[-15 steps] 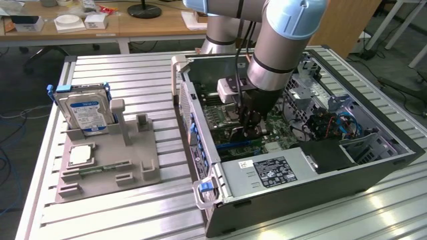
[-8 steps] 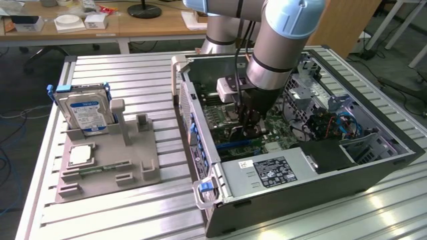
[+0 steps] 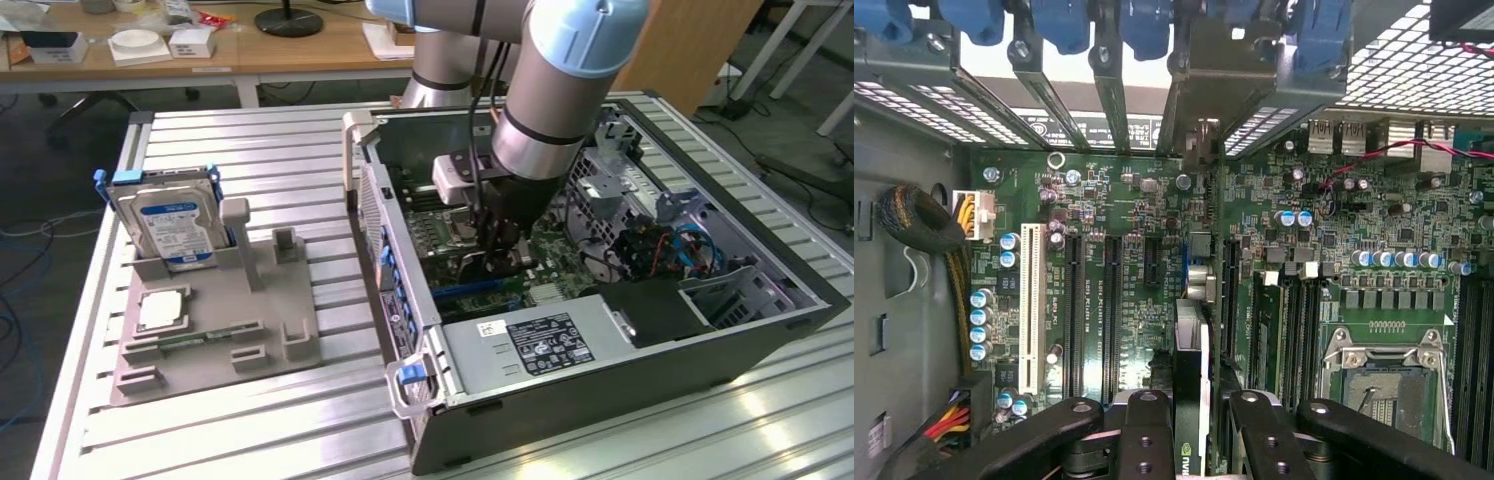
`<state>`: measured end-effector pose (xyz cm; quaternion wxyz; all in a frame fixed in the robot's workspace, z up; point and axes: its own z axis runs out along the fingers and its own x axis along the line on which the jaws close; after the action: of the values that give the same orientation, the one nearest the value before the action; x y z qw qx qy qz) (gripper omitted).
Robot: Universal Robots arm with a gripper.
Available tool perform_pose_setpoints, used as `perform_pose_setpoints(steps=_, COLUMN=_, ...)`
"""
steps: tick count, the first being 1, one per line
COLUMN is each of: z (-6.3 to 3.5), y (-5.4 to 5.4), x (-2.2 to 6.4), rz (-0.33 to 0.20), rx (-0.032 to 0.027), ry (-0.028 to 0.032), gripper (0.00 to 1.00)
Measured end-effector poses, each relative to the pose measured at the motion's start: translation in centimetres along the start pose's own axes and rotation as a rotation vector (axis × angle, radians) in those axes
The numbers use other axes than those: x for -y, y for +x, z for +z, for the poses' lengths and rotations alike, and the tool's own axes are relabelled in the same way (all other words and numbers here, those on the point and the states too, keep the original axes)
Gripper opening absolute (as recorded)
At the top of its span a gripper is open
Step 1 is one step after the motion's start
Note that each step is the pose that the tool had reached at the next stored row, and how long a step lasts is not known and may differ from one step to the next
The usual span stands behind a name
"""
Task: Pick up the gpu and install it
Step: 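Insert the gpu into the slot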
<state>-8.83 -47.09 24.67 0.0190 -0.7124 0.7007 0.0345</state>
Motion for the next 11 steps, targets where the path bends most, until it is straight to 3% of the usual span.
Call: perform_pose_setpoints(steps=11, z=0.07, y=0.0, x=-0.1, rz=0.0, rx=0.0, ry=0.0, gripper=0.27)
